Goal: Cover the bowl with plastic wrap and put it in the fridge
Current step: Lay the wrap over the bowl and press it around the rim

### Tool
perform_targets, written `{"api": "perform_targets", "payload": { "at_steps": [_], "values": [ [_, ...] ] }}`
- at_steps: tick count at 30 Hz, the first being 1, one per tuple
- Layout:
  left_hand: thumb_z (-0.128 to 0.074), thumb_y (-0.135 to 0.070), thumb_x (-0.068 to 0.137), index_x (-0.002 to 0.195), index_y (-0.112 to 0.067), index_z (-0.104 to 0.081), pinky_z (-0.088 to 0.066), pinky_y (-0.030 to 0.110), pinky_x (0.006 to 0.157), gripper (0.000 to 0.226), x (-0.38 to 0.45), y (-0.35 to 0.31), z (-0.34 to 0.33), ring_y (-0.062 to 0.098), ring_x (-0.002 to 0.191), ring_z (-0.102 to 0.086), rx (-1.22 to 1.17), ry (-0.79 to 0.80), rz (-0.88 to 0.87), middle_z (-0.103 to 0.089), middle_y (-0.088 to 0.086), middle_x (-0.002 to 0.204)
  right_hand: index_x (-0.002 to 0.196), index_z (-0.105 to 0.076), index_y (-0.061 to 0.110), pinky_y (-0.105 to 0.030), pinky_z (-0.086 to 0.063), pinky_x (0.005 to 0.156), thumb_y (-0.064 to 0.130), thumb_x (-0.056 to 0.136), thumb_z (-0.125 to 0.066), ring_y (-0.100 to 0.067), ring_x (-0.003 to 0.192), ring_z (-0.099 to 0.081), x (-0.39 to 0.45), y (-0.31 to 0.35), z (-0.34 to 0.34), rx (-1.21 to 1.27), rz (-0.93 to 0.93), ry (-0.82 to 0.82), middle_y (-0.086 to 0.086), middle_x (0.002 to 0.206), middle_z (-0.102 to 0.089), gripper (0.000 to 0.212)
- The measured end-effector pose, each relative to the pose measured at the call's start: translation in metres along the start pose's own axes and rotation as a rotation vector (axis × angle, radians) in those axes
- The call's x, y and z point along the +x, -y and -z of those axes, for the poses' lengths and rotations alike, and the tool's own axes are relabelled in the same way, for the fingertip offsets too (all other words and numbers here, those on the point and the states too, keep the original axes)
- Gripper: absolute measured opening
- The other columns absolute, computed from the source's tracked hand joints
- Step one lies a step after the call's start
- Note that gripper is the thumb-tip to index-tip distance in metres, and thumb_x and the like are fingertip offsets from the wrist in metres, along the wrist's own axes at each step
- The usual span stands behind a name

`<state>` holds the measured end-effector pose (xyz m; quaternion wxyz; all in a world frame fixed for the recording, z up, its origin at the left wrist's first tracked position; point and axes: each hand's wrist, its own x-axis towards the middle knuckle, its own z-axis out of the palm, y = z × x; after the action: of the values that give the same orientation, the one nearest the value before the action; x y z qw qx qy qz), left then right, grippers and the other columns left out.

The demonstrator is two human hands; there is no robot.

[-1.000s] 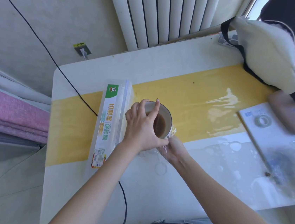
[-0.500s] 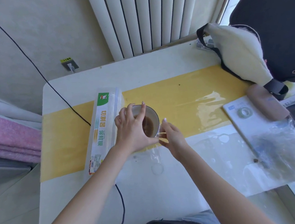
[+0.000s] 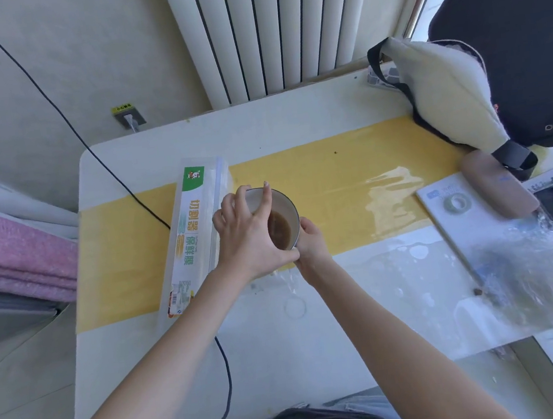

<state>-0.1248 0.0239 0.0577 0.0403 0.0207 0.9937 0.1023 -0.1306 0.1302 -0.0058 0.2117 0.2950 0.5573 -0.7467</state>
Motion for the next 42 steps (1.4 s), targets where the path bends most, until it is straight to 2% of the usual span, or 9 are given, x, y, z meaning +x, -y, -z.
{"api": "perform_targets", "payload": {
  "at_steps": [4,9,15,23,26,29,35,38,42],
  "values": [
    [-0.065,-0.064,0.05,0.15,-0.028,-0.019,-0.023,0.047,0.105,0.115,0.003,0.0,0.005,0.034,0.132,-0.022,0.014,0.017,-0.004,-0.023,0.01,0.147,0.112,-0.054,0.004,-0.025,-0.052,0.056,0.006,0.086,-0.063,-0.021,0.068,-0.063,-0.003,0.005,0.004,0.137,-0.111,0.172,-0.011,0.09,-0.063,0.027],
    [-0.065,-0.064,0.051,0.15,-0.029,-0.015,-0.022,0.046,0.104,0.117,0.003,-0.001,0.001,0.032,0.132,-0.019,0.05,0.071,-0.037,-0.019,0.009,0.148,0.134,-0.045,0.019,-0.038,-0.051,0.092,0.014,0.079,-0.073,-0.022,0.111,-0.062,0.001,-0.007,0.009,0.165,-0.002,0.143,-0.004,0.126,-0.061,0.061],
    [-0.065,-0.066,0.052,0.15,-0.029,-0.016,-0.022,0.046,0.105,0.115,0.003,-0.004,-0.007,0.032,0.131,-0.02,0.019,0.084,-0.005,-0.021,0.009,0.146,0.095,-0.071,0.008,-0.024,-0.051,0.063,-0.013,0.083,-0.047,-0.02,0.072,-0.063,-0.011,0.0,0.013,0.164,0.079,0.206,-0.005,0.078,-0.068,0.034],
    [-0.06,-0.068,0.049,0.15,-0.03,-0.016,-0.023,0.046,0.104,0.117,0.004,0.002,-0.007,0.032,0.133,-0.02,-0.005,0.056,0.082,-0.022,0.008,0.147,0.119,-0.063,0.005,-0.035,-0.045,0.09,0.021,0.096,-0.041,-0.016,0.074,-0.059,-0.019,-0.015,0.037,0.328,-0.246,0.189,0.002,0.077,-0.064,0.035],
    [-0.058,-0.069,0.048,0.15,-0.03,-0.017,-0.025,0.047,0.103,0.117,0.006,0.004,-0.007,0.032,0.133,-0.021,0.0,0.035,0.118,-0.025,0.009,0.146,0.101,-0.067,0.008,-0.04,-0.047,0.098,0.052,0.095,-0.043,-0.02,0.101,-0.065,-0.028,-0.032,0.041,0.274,-0.359,0.229,0.0,0.095,-0.068,0.051],
    [-0.058,-0.068,0.047,0.15,-0.03,-0.019,-0.025,0.047,0.103,0.116,0.006,0.002,-0.008,0.032,0.132,-0.023,-0.014,0.023,0.145,-0.026,0.009,0.146,0.088,-0.066,0.012,-0.032,-0.045,0.102,0.038,0.096,-0.051,-0.01,0.089,-0.066,-0.042,-0.037,0.032,0.223,-0.313,0.282,0.0,0.093,-0.068,0.031],
    [-0.06,-0.074,0.048,0.15,-0.028,-0.018,-0.026,0.048,0.102,0.12,0.0,-0.003,-0.009,0.031,0.132,-0.023,-0.042,0.027,0.163,-0.026,0.008,0.145,0.071,-0.047,0.01,-0.021,-0.054,0.056,0.034,0.102,-0.038,-0.011,0.046,-0.054,-0.035,-0.036,0.012,0.548,-0.274,-0.013,-0.001,0.05,-0.046,0.041],
    [-0.061,-0.079,0.048,0.15,-0.029,-0.016,-0.027,0.048,0.103,0.123,-0.004,-0.008,-0.011,0.031,0.132,-0.023,-0.048,0.037,0.167,-0.025,0.008,0.146,0.081,-0.047,0.011,-0.02,-0.045,0.045,0.031,0.105,-0.03,-0.01,0.037,-0.036,-0.023,-0.034,-0.003,0.444,-0.259,-0.086,0.001,0.048,-0.036,0.036],
    [-0.054,-0.078,0.051,0.15,-0.03,-0.018,-0.026,0.048,0.103,0.115,-0.001,-0.008,-0.008,0.031,0.133,-0.022,-0.052,0.025,0.183,-0.025,0.008,0.146,0.114,-0.045,0.023,-0.028,-0.05,0.066,0.036,0.104,-0.028,-0.018,0.07,-0.056,-0.002,-0.029,-0.011,0.345,-0.199,-0.059,-0.005,0.084,-0.058,0.024]
  ]
}}
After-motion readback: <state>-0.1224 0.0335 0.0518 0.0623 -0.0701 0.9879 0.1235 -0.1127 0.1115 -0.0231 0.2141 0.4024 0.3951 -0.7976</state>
